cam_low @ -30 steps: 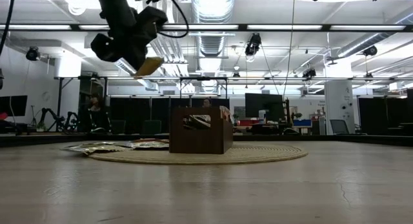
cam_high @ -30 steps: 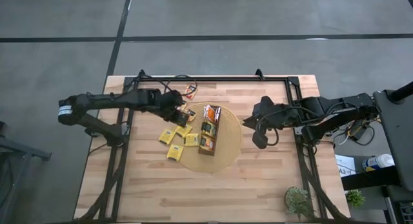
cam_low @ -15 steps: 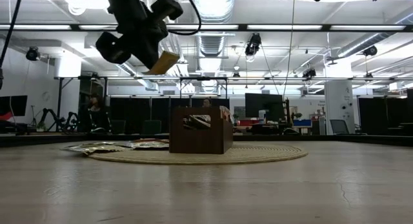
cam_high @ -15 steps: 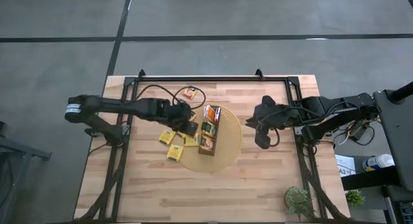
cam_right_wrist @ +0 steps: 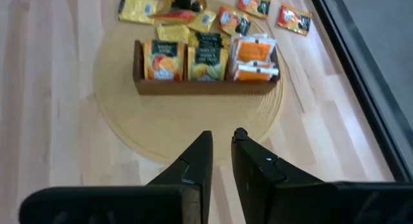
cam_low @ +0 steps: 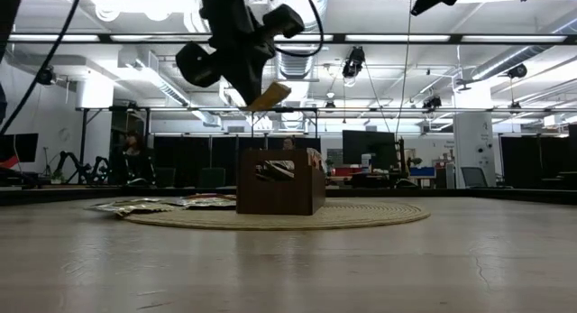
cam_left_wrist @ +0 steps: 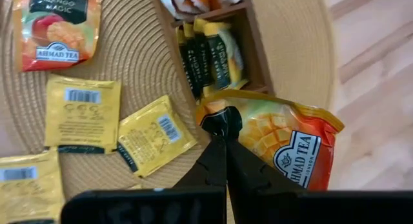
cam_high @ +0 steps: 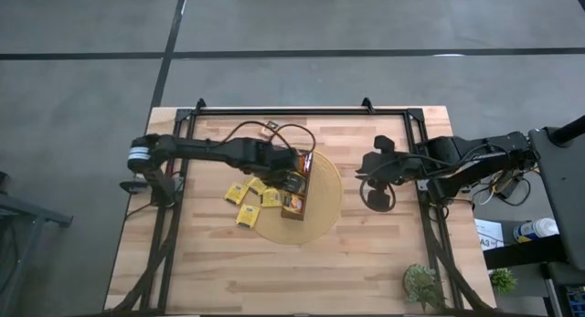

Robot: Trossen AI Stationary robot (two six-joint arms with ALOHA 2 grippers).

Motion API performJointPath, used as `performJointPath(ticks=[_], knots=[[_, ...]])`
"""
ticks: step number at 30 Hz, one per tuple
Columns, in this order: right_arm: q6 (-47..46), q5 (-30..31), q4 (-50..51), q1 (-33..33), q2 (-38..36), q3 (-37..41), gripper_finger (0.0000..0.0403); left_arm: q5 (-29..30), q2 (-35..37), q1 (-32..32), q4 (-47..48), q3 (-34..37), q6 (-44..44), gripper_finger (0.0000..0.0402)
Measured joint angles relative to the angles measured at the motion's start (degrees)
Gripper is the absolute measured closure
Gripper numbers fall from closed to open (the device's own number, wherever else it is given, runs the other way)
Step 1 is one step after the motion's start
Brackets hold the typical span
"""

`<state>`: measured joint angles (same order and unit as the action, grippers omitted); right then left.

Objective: Pick & Place Tea
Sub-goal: Put the orange tea bag into the bottom section of the wooden organizer

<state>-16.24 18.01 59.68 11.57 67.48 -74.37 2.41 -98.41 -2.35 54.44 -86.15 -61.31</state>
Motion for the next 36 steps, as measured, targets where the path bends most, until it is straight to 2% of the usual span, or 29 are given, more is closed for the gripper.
performJointPath(ticks=[5, 10, 22, 36], knots=[[0.84, 0.42, 1.96, 0.0, -0.1, 0.0, 0.0346, 0.05, -4.9, 0.08, 7.42, -6.79, 0.28, 0.0401], [2.15, 1.6, 2.11, 0.01, -0.12, 0.0, 0.0346, 0.03, -6.77, 1.32, 8.9, -9.52, -2.3, 0.0401], [4.74, 1.68, 3.28, -2.57, -0.15, 0.0, 0.0346, 1.51, -7.9, 6.82, 12.65, -9.25, -14.64, 0.0401], [9.13, 1.56, 3.6, -4.15, -0.34, 0.0, 0.0346, 4.18, -8.89, 7.42, 12.02, -8.9, -19.25, 0.0401]])
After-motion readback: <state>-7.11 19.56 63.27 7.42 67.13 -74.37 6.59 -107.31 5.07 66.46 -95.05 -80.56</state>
